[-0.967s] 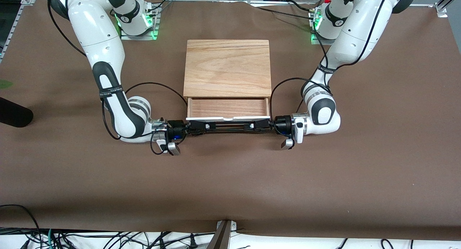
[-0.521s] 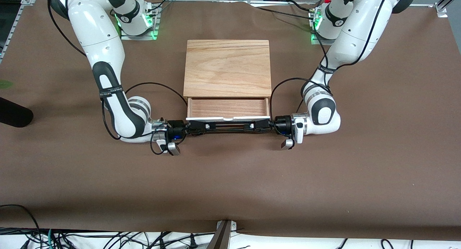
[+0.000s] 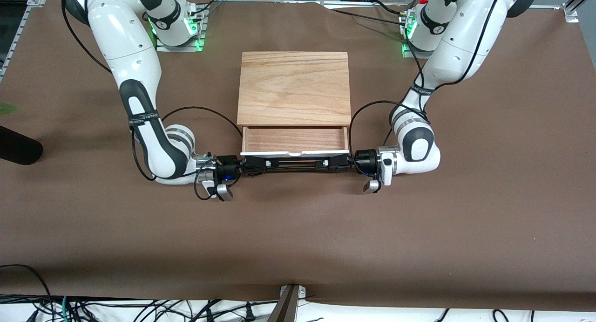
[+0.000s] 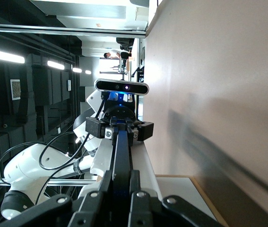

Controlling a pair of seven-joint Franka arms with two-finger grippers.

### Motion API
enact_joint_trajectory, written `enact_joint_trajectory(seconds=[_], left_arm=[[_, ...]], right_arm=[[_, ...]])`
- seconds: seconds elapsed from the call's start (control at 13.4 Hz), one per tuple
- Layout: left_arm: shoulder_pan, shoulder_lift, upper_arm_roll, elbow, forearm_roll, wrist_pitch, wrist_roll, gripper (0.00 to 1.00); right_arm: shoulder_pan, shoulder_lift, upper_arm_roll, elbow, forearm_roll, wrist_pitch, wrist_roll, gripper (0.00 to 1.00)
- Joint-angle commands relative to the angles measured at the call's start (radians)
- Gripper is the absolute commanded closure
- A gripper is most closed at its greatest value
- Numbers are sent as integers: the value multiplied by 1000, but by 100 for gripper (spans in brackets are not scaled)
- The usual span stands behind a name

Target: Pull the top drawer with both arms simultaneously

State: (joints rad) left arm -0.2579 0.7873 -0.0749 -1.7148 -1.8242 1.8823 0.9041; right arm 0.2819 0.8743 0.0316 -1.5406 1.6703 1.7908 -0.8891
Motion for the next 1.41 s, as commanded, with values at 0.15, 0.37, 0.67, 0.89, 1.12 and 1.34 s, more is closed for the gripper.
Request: enact_joint_trajectory(seconds=[0.15,0.37,0.67,0.89,1.12,1.34], left_arm=[[19,-16,44,0,45,14,-105,100],[19,-17,44,-2,45,14,-105,100],[19,-17,44,-2,45,14,-106,100],[19,-17,44,-3,43,14,-106,100],[19,-19,43,-5,43,15,-108,96],[19,-20,41,-9,39,15,-117,61]], right_arm=[[-67,-11,-2,97,71,-1,78,100],[-67,-11,-2,96,71,-1,78,100],[-69,-12,-2,97,72,-1,79,100],[-69,-12,-2,97,72,-1,79,100],[-67,-12,-2,99,71,-1,79,100],[-66,-12,-2,97,71,-1,78,100]])
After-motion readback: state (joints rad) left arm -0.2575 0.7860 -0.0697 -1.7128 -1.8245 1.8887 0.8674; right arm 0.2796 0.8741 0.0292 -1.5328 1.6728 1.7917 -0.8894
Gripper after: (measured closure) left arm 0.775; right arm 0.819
